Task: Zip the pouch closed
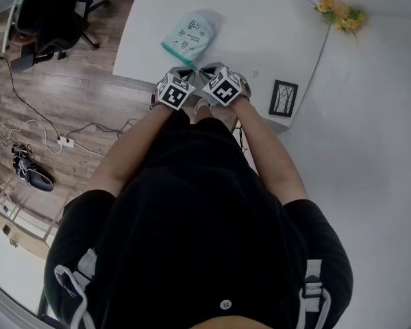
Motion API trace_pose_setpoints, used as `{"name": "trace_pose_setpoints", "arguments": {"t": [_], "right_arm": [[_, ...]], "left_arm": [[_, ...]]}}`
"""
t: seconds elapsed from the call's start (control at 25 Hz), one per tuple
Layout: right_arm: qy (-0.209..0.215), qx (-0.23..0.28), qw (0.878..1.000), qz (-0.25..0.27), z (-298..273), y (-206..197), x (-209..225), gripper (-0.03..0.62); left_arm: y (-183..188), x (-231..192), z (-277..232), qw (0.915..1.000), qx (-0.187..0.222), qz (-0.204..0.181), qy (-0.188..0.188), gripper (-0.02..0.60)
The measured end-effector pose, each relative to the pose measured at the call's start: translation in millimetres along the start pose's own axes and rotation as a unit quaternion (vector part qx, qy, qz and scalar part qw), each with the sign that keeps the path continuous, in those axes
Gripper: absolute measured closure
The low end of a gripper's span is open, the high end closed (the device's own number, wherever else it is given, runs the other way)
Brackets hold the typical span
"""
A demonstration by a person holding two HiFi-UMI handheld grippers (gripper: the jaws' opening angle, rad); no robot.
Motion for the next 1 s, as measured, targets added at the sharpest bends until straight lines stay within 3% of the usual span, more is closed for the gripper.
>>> {"name": "trace_pose_setpoints", "arguments": {"t": [1.0], "right_arm": [[-0.063,0.004,0.998,-0.017,19,5,17,0.580]], "left_arm": [[17,-25,6,0.9999,0.003,0.009,0.009,0.571]]}}
Point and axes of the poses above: the fingertips, and each gripper's own axes: z backward along the fingers, x to its right, y out of its top, the point moved 1 cm from there along z, backward along the fingers, and after that the axes turned 8 degrees about x, right-handed, at the moved point
